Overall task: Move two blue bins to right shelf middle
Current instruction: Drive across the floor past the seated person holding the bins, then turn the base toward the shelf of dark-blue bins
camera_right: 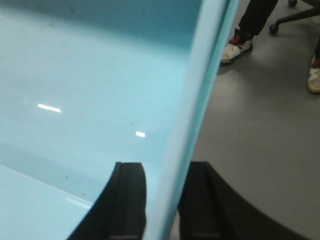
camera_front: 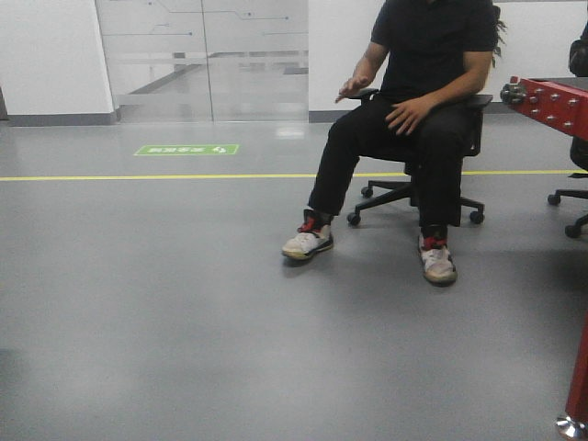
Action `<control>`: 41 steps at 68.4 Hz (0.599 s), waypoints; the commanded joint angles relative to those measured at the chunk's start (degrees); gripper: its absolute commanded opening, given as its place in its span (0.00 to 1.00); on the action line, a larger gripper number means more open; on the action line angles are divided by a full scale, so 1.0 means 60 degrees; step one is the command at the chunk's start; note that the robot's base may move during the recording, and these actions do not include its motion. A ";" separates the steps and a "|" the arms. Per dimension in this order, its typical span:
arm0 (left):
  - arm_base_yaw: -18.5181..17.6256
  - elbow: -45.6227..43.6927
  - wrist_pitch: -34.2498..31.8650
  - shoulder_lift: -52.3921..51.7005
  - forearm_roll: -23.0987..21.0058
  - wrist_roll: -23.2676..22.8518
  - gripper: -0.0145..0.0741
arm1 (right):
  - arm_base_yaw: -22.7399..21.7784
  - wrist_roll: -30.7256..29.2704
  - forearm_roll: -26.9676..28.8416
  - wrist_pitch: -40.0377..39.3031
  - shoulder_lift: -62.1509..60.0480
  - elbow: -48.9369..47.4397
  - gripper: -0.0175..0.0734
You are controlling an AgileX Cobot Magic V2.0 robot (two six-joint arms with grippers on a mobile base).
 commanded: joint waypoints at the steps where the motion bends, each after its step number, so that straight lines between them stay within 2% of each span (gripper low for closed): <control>1: -0.0039 -0.0166 -0.1374 -0.0171 -0.0296 -0.0037 0.04 | 0.0012 -0.0316 0.0076 -0.0443 -0.0176 -0.0139 0.03; 41: -0.0039 -0.0166 -0.1410 -0.0080 -0.0296 -0.0037 0.04 | 0.0012 -0.0316 0.0076 -0.0443 -0.0176 -0.0139 0.03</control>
